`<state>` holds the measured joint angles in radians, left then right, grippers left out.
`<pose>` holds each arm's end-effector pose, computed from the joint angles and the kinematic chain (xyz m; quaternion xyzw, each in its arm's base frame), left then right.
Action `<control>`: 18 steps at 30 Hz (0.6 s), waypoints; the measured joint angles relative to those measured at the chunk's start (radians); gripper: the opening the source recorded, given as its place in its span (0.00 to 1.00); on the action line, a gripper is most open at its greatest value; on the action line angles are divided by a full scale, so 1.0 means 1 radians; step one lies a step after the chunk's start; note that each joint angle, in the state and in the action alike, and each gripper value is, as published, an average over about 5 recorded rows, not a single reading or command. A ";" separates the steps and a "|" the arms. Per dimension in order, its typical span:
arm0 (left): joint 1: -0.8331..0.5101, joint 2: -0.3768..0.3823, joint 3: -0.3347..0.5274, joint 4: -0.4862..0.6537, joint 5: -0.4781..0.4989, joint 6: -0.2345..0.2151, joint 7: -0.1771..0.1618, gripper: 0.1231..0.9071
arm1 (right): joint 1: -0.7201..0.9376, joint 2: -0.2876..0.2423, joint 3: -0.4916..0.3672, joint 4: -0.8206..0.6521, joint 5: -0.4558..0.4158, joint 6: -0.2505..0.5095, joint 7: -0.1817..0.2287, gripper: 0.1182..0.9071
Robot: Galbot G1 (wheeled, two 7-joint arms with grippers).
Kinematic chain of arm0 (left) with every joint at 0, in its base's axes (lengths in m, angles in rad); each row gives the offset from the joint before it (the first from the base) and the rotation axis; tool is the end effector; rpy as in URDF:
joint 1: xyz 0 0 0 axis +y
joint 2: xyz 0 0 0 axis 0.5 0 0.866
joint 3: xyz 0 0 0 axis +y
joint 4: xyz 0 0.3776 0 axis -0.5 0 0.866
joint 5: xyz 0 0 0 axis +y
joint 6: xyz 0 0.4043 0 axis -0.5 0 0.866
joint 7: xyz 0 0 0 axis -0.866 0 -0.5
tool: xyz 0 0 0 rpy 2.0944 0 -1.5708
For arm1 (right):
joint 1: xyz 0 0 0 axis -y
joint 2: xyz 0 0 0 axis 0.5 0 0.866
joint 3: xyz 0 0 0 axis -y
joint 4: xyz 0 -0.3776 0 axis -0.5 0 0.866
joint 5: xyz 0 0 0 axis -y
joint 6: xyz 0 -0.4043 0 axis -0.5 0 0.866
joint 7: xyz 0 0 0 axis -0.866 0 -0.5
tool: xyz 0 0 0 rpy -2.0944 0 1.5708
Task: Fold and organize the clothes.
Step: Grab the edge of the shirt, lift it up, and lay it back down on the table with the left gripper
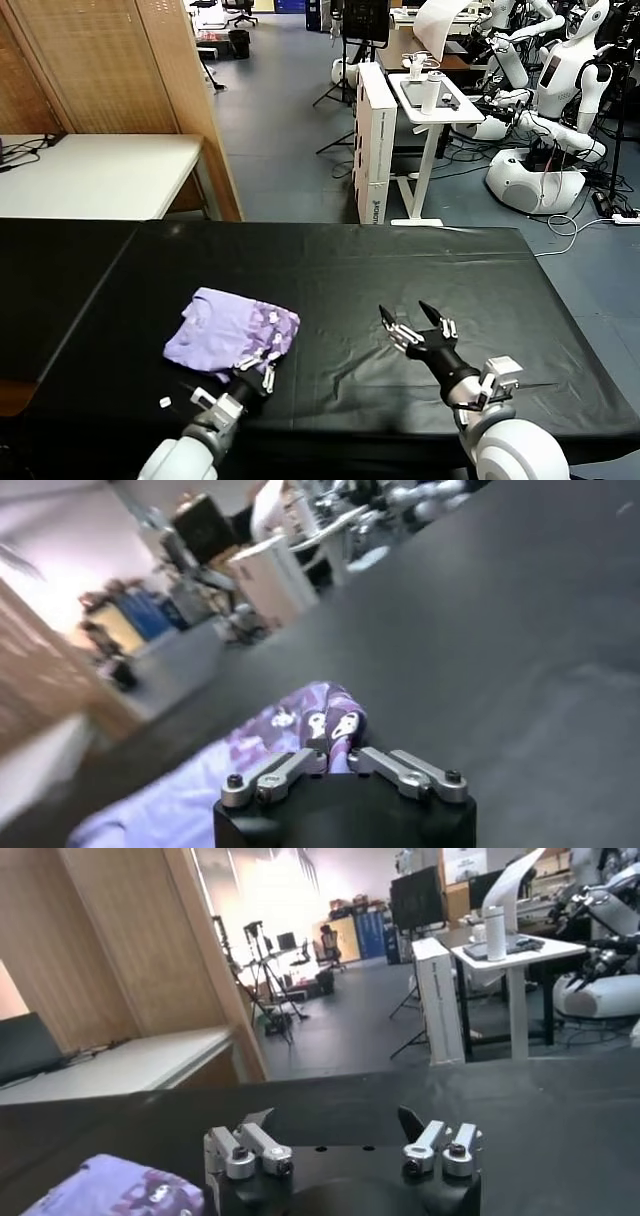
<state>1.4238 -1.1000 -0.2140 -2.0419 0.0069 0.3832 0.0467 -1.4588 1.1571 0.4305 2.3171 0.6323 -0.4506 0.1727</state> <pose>0.2372 -0.0098 -0.3334 -0.2203 -0.9404 -0.1889 0.1774 0.2287 -0.0162 -0.2149 0.1380 -0.9767 -0.1034 0.1280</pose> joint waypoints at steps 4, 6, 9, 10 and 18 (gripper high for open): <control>-0.038 -0.015 0.036 0.010 -0.140 0.026 -0.049 0.10 | -0.008 0.009 -0.004 0.003 -0.004 -0.002 0.000 1.00; -0.061 -0.025 0.051 0.019 -0.206 0.035 -0.072 0.10 | -0.016 0.011 -0.002 0.008 -0.009 -0.002 0.000 1.00; -0.097 -0.039 0.069 0.036 -0.279 0.038 -0.100 0.10 | -0.034 0.013 0.003 0.019 -0.019 -0.001 0.000 1.00; -0.110 -0.045 0.075 0.043 -0.296 0.037 -0.106 0.10 | -0.041 0.014 0.004 0.023 -0.022 -0.001 0.000 1.00; -0.238 -0.108 0.146 0.122 -0.343 0.029 -0.121 0.10 | -0.110 0.021 0.028 0.056 -0.043 0.000 0.000 1.00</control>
<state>1.1857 -1.2079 -0.0678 -1.9200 -0.3359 0.4119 -0.0744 -1.5693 1.1783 0.4586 2.3730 0.5897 -0.4504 0.1725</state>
